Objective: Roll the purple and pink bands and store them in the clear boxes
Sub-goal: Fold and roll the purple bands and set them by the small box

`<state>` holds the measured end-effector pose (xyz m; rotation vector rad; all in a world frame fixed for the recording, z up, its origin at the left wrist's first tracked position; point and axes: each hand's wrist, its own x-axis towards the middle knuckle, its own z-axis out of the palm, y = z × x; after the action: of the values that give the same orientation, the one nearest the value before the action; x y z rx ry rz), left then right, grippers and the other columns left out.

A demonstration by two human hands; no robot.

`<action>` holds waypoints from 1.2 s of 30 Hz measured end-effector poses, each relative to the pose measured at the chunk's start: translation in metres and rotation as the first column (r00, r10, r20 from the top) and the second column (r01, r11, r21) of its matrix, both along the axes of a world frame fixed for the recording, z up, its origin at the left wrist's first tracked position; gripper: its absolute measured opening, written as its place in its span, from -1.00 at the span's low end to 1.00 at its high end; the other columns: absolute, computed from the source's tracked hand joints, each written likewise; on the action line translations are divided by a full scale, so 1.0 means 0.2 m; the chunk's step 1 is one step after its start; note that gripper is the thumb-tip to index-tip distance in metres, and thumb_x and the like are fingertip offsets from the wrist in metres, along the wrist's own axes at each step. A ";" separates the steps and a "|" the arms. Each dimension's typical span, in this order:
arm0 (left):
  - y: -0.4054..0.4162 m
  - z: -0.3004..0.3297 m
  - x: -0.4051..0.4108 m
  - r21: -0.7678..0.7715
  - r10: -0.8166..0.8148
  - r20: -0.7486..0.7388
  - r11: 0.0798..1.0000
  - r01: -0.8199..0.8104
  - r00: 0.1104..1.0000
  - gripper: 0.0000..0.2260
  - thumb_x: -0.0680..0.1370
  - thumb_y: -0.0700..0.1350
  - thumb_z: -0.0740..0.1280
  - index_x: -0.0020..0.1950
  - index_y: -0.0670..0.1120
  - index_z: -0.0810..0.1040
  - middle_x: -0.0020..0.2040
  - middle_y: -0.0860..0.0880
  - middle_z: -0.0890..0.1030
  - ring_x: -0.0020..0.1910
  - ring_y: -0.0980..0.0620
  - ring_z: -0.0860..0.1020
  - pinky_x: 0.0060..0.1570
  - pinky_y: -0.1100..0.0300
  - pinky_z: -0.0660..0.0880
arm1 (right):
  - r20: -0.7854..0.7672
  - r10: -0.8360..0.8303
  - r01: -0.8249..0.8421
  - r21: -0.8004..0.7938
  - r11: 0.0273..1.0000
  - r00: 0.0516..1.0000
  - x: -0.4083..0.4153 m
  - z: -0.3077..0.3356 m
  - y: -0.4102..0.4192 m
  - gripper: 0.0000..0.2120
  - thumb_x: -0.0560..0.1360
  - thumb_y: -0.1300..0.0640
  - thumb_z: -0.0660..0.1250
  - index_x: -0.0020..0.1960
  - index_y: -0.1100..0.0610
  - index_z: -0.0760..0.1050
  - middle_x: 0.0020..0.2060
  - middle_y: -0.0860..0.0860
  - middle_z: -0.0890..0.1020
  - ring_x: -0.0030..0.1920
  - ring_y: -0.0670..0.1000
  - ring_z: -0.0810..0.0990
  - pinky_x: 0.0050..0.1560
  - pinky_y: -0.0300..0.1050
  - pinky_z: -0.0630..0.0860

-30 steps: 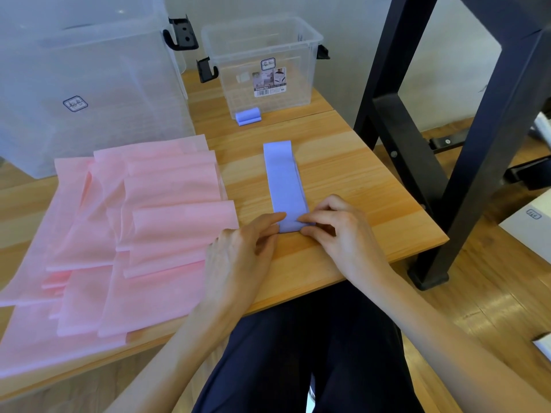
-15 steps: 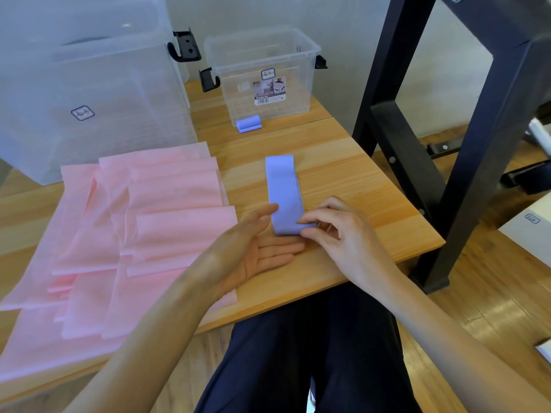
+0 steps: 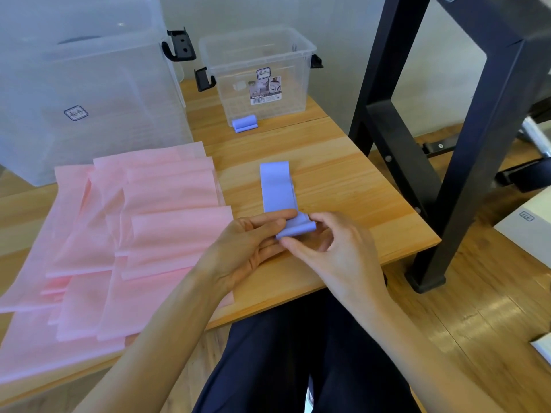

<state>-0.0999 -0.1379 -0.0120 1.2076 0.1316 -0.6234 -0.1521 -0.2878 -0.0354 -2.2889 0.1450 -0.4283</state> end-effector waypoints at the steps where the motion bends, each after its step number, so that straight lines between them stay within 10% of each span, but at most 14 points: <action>1: -0.01 0.00 0.00 -0.006 0.007 0.003 1.000 -0.007 1.000 -0.81 0.60 -0.30 0.25 0.06 -0.17 0.66 0.02 -0.13 0.71 -0.11 0.06 0.69 -0.02 0.26 0.62 | 0.009 -0.047 0.048 -0.097 0.994 0.999 0.00 -0.01 0.02 -0.52 0.31 -0.37 0.41 -0.02 -0.01 0.60 -0.18 -0.15 0.59 -0.23 -0.12 0.53 -0.24 -0.20 0.46; 17: -0.04 -0.03 -0.05 0.129 0.027 0.140 0.991 -0.045 0.990 -0.79 0.51 -0.34 0.38 0.08 -0.11 0.68 0.06 -0.13 0.71 0.06 -0.01 0.65 0.16 0.17 0.56 | 0.119 -0.144 0.172 -0.281 0.944 0.982 0.00 -0.08 0.09 -0.58 0.36 -0.32 0.32 -0.23 0.06 0.47 -0.34 -0.10 0.50 -0.30 -0.01 0.49 -0.13 -0.08 0.32; 21: -0.02 -0.02 -0.04 0.122 -0.013 0.144 0.992 -0.005 0.990 -0.81 0.55 -0.31 0.34 0.04 -0.09 0.69 0.06 -0.07 0.71 0.05 0.04 0.67 0.06 0.24 0.60 | -0.119 0.096 -0.081 0.129 0.988 0.988 -0.04 0.00 0.00 -0.28 0.29 -0.40 0.37 0.33 -0.05 0.43 -0.06 -0.23 0.55 -0.12 -0.21 0.51 0.03 -0.26 0.40; 25: 0.00 0.00 -0.04 0.123 -0.078 0.152 0.991 0.060 0.985 -0.81 0.57 -0.29 0.31 0.04 -0.09 0.68 0.09 -0.03 0.71 0.08 0.08 0.66 0.06 0.26 0.60 | -0.010 0.231 -0.210 0.379 0.901 0.973 -0.05 0.04 -0.09 -0.75 0.48 0.01 0.45 0.15 -0.09 0.56 -0.04 -0.17 0.66 -0.06 -0.18 0.61 -0.05 -0.35 0.49; 31: 0.00 0.00 -0.04 0.147 -0.081 0.164 0.988 0.056 0.983 -0.80 0.59 -0.28 0.31 0.05 -0.06 0.69 0.08 -0.05 0.71 0.07 0.04 0.67 0.09 0.21 0.60 | -0.042 0.286 -0.237 0.453 0.860 0.957 -0.04 0.04 -0.13 -0.94 0.49 0.19 0.45 -0.05 0.07 0.66 -0.19 -0.07 0.70 -0.10 0.02 0.66 0.04 0.01 0.55; 36: -0.02 0.00 -0.06 0.180 -0.068 0.216 0.983 0.029 0.974 -0.77 0.59 -0.31 0.29 0.00 -0.05 0.70 0.00 -0.03 0.73 -0.01 0.08 0.69 0.01 0.25 0.61 | -0.078 0.319 -0.250 0.455 0.854 0.945 -0.04 0.05 -0.14 -0.98 0.50 0.21 0.45 -0.08 0.13 0.66 -0.23 -0.11 0.70 -0.17 -0.14 0.65 -0.03 -0.32 0.52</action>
<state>-0.1121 -0.1423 -0.0113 1.4469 -0.0325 -0.5231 -0.1607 -0.3161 -0.0261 -1.8494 -0.0256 -0.0527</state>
